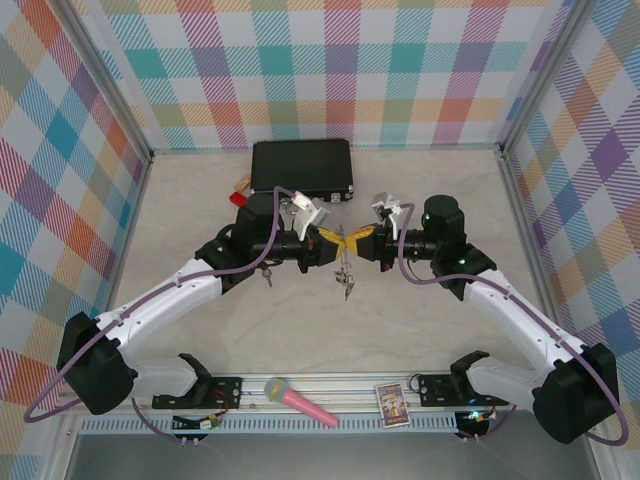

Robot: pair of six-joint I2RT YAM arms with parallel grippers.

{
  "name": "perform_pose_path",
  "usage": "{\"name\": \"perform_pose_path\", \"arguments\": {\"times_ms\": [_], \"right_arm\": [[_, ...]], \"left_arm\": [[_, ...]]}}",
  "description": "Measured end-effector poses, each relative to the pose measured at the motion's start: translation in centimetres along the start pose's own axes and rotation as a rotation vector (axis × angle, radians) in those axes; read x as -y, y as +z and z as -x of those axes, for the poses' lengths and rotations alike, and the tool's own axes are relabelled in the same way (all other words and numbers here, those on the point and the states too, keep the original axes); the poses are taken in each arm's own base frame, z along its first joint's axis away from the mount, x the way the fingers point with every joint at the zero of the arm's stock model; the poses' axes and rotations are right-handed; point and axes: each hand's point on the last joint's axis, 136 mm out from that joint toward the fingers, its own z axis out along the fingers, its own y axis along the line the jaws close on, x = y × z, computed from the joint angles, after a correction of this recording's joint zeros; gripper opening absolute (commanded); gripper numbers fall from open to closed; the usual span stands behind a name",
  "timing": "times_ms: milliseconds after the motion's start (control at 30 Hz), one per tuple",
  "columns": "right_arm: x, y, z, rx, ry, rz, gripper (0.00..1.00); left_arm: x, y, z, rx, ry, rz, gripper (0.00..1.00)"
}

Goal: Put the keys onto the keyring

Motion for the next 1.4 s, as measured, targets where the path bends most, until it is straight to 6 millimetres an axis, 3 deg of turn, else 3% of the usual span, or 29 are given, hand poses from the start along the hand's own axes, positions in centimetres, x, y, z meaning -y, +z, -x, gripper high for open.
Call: {"name": "perform_pose_path", "arguments": {"times_ms": [267,467,667,700,733,833,867,933,967,1233,1400], "right_arm": [[-0.1,0.0,0.0,-0.002,0.006,0.007,0.00],[-0.3,0.0,0.2,0.004,0.001,0.020,0.00],[-0.4,-0.1,0.4,0.012,0.000,0.026,0.01],[-0.4,-0.1,0.5,0.015,0.002,0.024,0.08],[-0.3,-0.1,0.6,0.020,0.005,0.018,0.23],[0.0,-0.5,0.9,0.049,0.015,-0.028,0.25],[0.1,-0.9,1.0,0.065,0.014,-0.048,0.37],[0.5,-1.6,1.1,0.098,0.023,-0.103,0.43],[0.7,-2.1,1.3,0.119,0.031,-0.135,0.53],[4.2,-6.2,2.3,0.290,0.107,-0.443,0.75],[5.9,-7.2,1.6,0.326,0.159,-0.539,0.87]], "left_arm": [[0.1,0.0,0.0,0.000,-0.003,-0.005,0.16],[0.2,-0.1,0.3,0.008,-0.014,-0.007,0.00],[0.3,-0.2,0.5,0.018,-0.025,-0.009,0.00],[0.3,-0.2,0.6,0.022,-0.027,-0.009,0.00],[0.3,-0.2,0.7,0.030,-0.029,-0.008,0.00],[0.3,-0.2,1.0,0.057,-0.042,-0.012,0.00],[0.3,-0.2,1.1,0.064,-0.049,-0.011,0.00],[0.2,-0.3,1.1,0.078,-0.069,-0.006,0.00],[0.0,-0.3,1.1,0.085,-0.083,0.000,0.00],[-1.1,-1.2,2.2,0.153,-0.198,0.089,0.00],[-2.0,-1.6,2.6,0.188,-0.287,0.138,0.00]]}}
